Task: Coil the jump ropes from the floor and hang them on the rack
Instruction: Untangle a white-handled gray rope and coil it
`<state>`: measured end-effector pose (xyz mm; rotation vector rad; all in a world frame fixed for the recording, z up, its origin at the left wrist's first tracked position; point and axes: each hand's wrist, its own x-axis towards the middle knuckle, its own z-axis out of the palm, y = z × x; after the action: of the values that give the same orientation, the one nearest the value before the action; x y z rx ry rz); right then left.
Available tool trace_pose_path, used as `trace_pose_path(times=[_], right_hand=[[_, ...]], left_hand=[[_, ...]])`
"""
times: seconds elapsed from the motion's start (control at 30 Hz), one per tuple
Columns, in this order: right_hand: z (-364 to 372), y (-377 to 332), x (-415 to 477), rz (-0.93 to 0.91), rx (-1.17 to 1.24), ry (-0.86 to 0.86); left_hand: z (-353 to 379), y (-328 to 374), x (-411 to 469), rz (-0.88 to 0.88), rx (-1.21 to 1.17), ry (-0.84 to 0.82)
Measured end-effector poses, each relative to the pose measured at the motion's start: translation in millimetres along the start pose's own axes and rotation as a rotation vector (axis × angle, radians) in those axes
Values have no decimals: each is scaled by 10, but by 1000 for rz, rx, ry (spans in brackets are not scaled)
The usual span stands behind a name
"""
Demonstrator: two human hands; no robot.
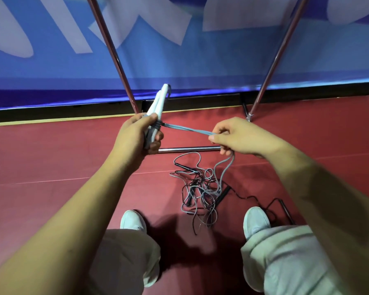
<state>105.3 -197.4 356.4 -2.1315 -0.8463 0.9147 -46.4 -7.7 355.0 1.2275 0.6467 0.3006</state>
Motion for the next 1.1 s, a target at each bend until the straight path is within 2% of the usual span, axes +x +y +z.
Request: trace_pose_path(times=[0.17, 0.33, 0.53, 0.6, 0.73, 0.9, 1.03, 1.1], right_hand=[[-62, -110, -69, -96, -74, 67], [-49, -324, -194, -239, -119, -23], [77, -390, -197, -370, -263, -66], [86, -396, -199, -370, -250, -49], [6, -352, -182, -363, -173, 73], [-103, -215, -124, -324, -151, 173], [-216, -97, -61, -241, -34, 208], [-253, -59, -42, -198, -11, 151]], left_hand=[[-4, -37, 16, 33, 204, 129], [-60, -149, 5, 206, 752, 203], [-1, -407, -28, 191, 1312, 15], [140, -489, -109, 200, 1415, -74], [250, -473, -155, 189, 1303, -322], [246, -421, -161, 188, 1316, -452], [295, -275, -281, 126, 817, -635], [290, -199, -316, 102, 635, -669]])
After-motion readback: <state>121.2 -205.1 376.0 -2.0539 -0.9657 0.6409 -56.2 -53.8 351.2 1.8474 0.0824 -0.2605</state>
